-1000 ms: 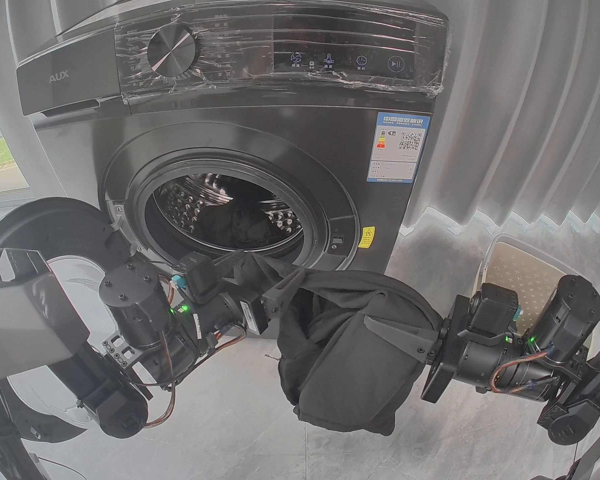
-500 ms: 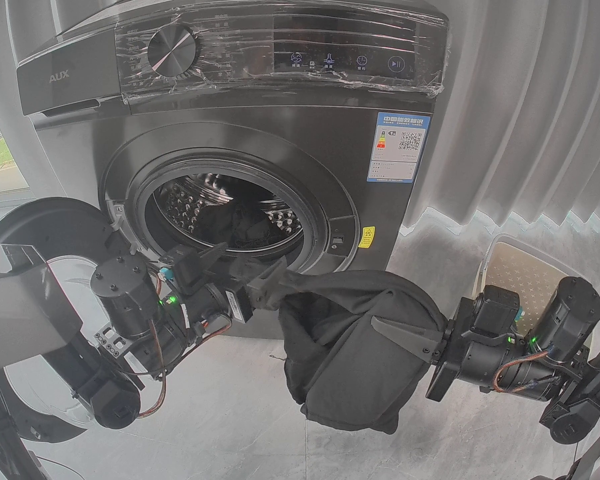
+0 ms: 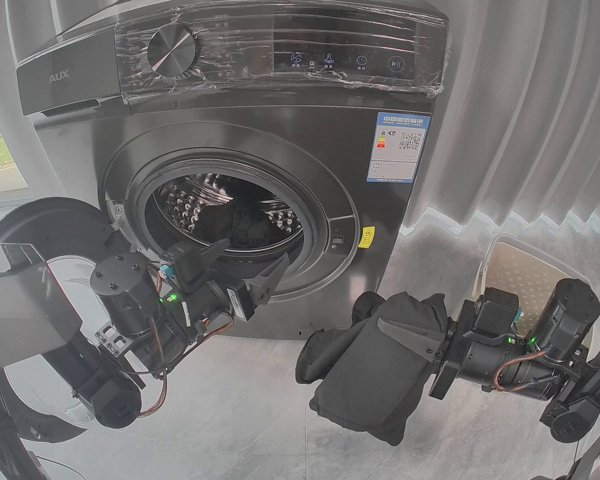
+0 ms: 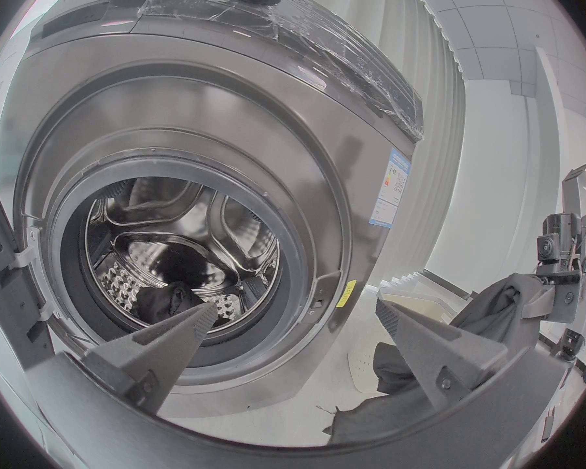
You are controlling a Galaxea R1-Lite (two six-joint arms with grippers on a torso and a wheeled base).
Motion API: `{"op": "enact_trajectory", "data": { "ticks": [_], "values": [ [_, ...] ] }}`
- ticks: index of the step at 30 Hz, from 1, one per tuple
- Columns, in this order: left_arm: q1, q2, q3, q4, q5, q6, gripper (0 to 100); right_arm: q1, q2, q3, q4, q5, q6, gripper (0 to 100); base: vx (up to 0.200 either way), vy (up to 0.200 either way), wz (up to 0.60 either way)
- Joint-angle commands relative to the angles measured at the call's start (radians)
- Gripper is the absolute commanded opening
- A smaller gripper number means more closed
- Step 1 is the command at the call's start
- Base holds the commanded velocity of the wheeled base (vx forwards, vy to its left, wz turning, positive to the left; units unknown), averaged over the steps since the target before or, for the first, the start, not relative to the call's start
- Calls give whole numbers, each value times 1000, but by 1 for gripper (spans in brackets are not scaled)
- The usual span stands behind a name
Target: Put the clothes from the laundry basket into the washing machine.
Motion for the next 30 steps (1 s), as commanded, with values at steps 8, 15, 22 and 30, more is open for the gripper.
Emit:
{"op": "enact_trajectory", "data": {
  "ticks": [8,15,22,30],
  "values": [
    [-121,-96,147,-2,-148,0,100,1,-4,-22,-1,2,1,0,0,0,0],
    [-193,-148,302,-2,-306,40,100,13,-3,-34,-1,0,4,0,0,0,0],
    [-205,-101,310,-1,-342,105,100,25,0,-40,-1,0,4,0,0,0,0],
    [-208,43,210,-1,-338,151,100,53,0,-50,-2,-3,9,0,0,0,0]
  ]
}}
